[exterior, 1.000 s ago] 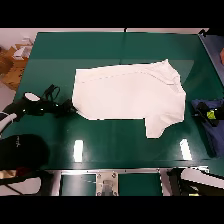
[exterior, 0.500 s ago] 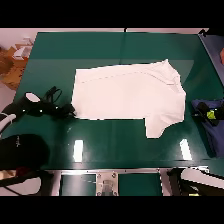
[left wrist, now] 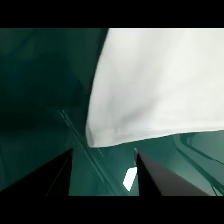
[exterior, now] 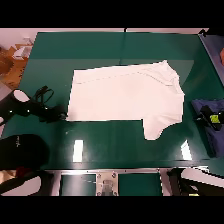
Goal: Fold the shirts.
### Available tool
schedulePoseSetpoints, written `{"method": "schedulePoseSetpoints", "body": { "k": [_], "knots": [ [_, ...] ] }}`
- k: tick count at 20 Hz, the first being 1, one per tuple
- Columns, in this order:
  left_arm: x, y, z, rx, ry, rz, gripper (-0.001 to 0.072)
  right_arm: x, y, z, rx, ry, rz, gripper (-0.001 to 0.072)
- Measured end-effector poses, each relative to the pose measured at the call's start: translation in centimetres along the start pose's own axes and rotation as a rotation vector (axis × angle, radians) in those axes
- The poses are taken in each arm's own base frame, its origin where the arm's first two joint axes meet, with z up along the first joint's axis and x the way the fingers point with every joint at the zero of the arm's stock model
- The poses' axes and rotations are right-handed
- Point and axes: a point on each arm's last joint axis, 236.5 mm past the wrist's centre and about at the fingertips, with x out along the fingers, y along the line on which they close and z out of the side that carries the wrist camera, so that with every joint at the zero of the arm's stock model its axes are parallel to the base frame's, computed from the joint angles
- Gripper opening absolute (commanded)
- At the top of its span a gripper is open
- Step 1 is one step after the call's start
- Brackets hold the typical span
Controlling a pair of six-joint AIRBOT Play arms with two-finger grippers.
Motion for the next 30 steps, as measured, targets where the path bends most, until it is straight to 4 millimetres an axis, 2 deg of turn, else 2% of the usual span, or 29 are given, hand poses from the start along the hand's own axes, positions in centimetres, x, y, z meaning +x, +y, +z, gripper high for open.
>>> {"method": "schedulePoseSetpoints", "body": {
  "k": [3,5,7,11,12,13,14,15,17,19,21,23,30],
  "knots": [
    [-0.9,1.8,1.5,-0.038,-0.045,-0.026,0.0451,-0.4,-0.9,0.0,0.035,0.0,0.005,0.0017],
    [-0.2,2.0,2.0,-0.04,-0.043,-0.08,0.0452,-0.3,-1.0,0.0,0.042,0.005,0.017,0.0018],
    [1.4,1.3,1.5,-0.025,0.01,-0.154,0.0451,-0.2,-0.8,0.0,0.042,0.009,0.032,0.0017],
    [4.3,-1.6,-0.1,0.023,0.117,-0.302,0.0447,0.0,-0.8,0.0,0.04,0.016,0.044,0.0023],
    [4.8,-2.1,-0.5,0.038,0.138,-0.325,0.0322,0.0,-0.8,0.0,0.039,0.017,0.047,0.0027],
    [5.3,-2.2,-0.8,0.057,0.151,-0.329,0.021,0.1,-0.8,0.0,0.035,0.019,0.047,0.0079],
    [5.5,-2.1,-0.9,0.071,0.157,-0.328,0.0044,0.1,-0.8,-0.1,0.032,0.02,0.047,0.017],
    [5.7,-1.8,-0.8,0.086,0.158,-0.319,0.0021,0.1,-0.8,-0.1,0.028,0.022,0.048,0.0216],
    [5.5,-1.7,-0.3,0.103,0.153,-0.321,0.0021,0.1,-0.8,-0.3,0.024,0.03,0.05,0.0277],
    [5.2,-1.3,1.1,0.124,0.116,-0.307,0.0021,0.3,-0.8,-0.6,0.019,0.046,0.053,0.0291],
    [4.8,-1.3,2.2,0.14,0.09,-0.298,0.0021,1.0,-0.8,-1.2,0.011,0.092,0.068,0.0365],
    [4.6,-1.2,3.1,0.15,0.066,-0.29,0.0021,2.0,-0.5,-2.0,0.006,0.148,0.105,0.0368],
    [4.2,-1.5,3.6,0.16,0.059,-0.298,0.0022,5.0,2.6,-3.6,-0.025,0.268,0.236,0.0367]
  ]
}}
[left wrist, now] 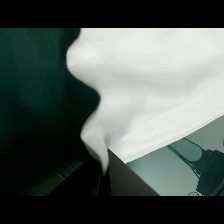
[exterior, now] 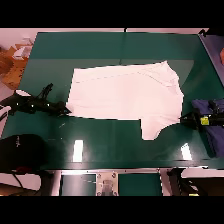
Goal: Fold the shirts.
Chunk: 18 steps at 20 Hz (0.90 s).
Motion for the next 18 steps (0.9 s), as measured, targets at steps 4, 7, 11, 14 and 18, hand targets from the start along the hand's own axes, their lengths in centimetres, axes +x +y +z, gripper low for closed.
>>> {"method": "schedulePoseSetpoints", "body": {
  "k": [4,7,11,14,18],
  "knots": [
    [0.0,-0.3,0.1,-0.003,-0.001,-0.013,0.0021,1.7,1.2,0.9,-0.043,-0.017,-0.006,0.0365],
    [0.0,-0.5,0.1,-0.007,-0.001,-0.019,0.0021,2.4,1.7,1.7,-0.062,-0.041,-0.016,0.0342],
    [-0.1,-0.6,0.0,-0.011,0.0,-0.022,0.0021,2.7,1.5,2.3,-0.084,-0.065,-0.037,0.0015],
    [-0.5,-1.3,0.3,0.001,-0.004,-0.037,0.002,2.5,2.6,2.5,-0.114,-0.067,-0.002,0.0014],
    [-5.3,-6.2,3.2,0.12,-0.101,-0.058,0.002,-2.6,9.4,4.7,-0.231,-0.189,0.119,0.0013]
  ]
}}
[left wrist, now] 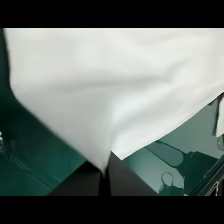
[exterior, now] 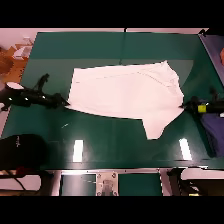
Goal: Fold the shirts.
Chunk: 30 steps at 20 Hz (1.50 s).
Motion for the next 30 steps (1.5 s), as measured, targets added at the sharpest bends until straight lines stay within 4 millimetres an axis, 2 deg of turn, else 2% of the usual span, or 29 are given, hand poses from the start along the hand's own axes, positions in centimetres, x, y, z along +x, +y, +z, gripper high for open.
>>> {"method": "schedulePoseSetpoints", "body": {
  "k": [1,2,4,5,7,9,10,11,13,15,16,18,20,22,24,26,30],
  "knots": [
    [-2.1,-2.2,1.7,0.06,-0.053,0.001,0.002,-1.8,2.4,1.5,-0.05,-0.055,0.026,0.0013],
    [-4.5,-4.6,3.3,0.126,-0.113,0.009,0.002,-4.4,5.6,3.2,-0.113,-0.137,0.056,0.0014],
    [-10.7,-11.0,6.3,0.296,-0.27,0.035,0.002,-10.3,12.7,5.1,-0.262,-0.286,0.109,0.0014],
    [-14.4,-14.9,7.3,0.398,-0.365,0.053,0.002,-13.5,16.2,5.5,-0.339,-0.372,0.123,0.0014],
    [-22.5,-23.4,7.9,0.604,-0.587,0.099,0.0021,-20.5,23.8,4.9,-0.502,-0.567,0.147,0.0014],
    [-30.3,-32.0,5.9,0.799,-0.821,0.139,0.0021,-27.5,30.7,2.6,-0.634,-0.782,0.167,0.0014],
    [-33.9,-36.1,3.9,0.888,-0.931,0.156,0.0021,-31.0,34.0,0.8,-0.696,-0.895,0.183,0.0014],
    [-36.7,-39.3,1.9,0.958,-1.021,0.171,0.0021,-34.1,36.8,-1.2,-0.748,-0.999,0.2,0.0014],
    [-41.2,-44.0,-2.2,1.053,-1.175,0.203,0.0021,-39.6,41.3,-5.7,-0.84,-1.199,0.229,0.0014],
    [-43.7,-46.1,-4.9,1.08,-1.266,0.235,0.0021,-43.5,44.1,-9.7,-0.9,-1.353,0.255,0.0015],
    [-44.5,-46.2,-5.4,1.069,-1.291,0.261,0.0022,-44.9,45.1,-11.4,-0.923,-1.407,0.266,0.0014],
    [-45.3,-45.2,-5.3,1.02,-1.311,0.319,0.0022,-46.1,45.9,-12.9,-0.938,-1.461,0.279,0.0014],
    [-45.0,-43.2,-4.0,0.959,-1.289,0.357,0.0022,-45.7,45.4,-12.4,-0.923,-1.45,0.271,0.0014],
    [-43.3,-40.0,-1.7,0.879,-1.224,0.381,0.0021,-43.7,43.7,-10.3,-0.876,-1.377,0.26,0.0014],
    [-40.2,-36.1,1.2,0.79,-1.118,0.374,0.0022,-39.9,40.8,-6.8,-0.789,-1.253,0.258,0.0014],
    [-35.6,-31.1,4.4,0.682,-0.976,0.345,0.0022,-34.4,37.0,-3.0,-0.7,-1.111,0.251,0.0015],
    [-23.8,-20.2,8.7,0.477,-0.667,0.23,0.0021,-20.1,28.6,3.1,-0.526,-0.831,0.22,0.0014]
  ]
}}
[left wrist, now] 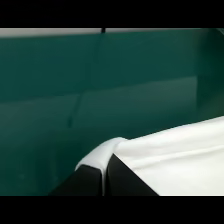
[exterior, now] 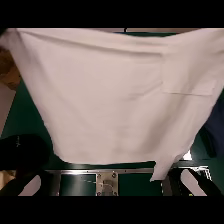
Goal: Fold the shirts.
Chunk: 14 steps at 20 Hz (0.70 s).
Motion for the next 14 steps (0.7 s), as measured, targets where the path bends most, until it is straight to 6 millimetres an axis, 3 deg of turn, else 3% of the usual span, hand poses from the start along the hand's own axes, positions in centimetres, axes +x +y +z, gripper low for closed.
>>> {"method": "schedulePoseSetpoints", "body": {
  "k": [3,5,7,9,11,14],
  "knots": [
    [8.1,4.7,-7.0,-0.176,0.161,-0.063,0.0021,6.6,-7.4,-7.9,0.115,0.149,-0.087,0.0014],
    [12.5,6.9,-11.0,-0.264,0.23,-0.083,0.0022,10.0,-11.9,-11.7,0.17,0.219,-0.152,0.0014],
    [16.4,8.3,-13.5,-0.337,0.246,-0.097,0.0021,13.0,-15.4,-14.1,0.204,0.264,-0.194,0.0014],
    [19.4,9.7,-15.1,-0.386,0.232,-0.08,0.0021,15.9,-18.0,-15.1,0.219,0.286,-0.214,0.0015],
    [21.7,10.7,-15.4,-0.402,0.197,-0.053,0.0021,18.5,-19.7,-14.6,0.225,0.277,-0.216,0.0014],
    [23.8,11.5,-13.9,-0.382,0.123,-0.016,0.0021,21.6,-20.8,-12.6,0.22,0.236,-0.201,0.0014]
  ]
}}
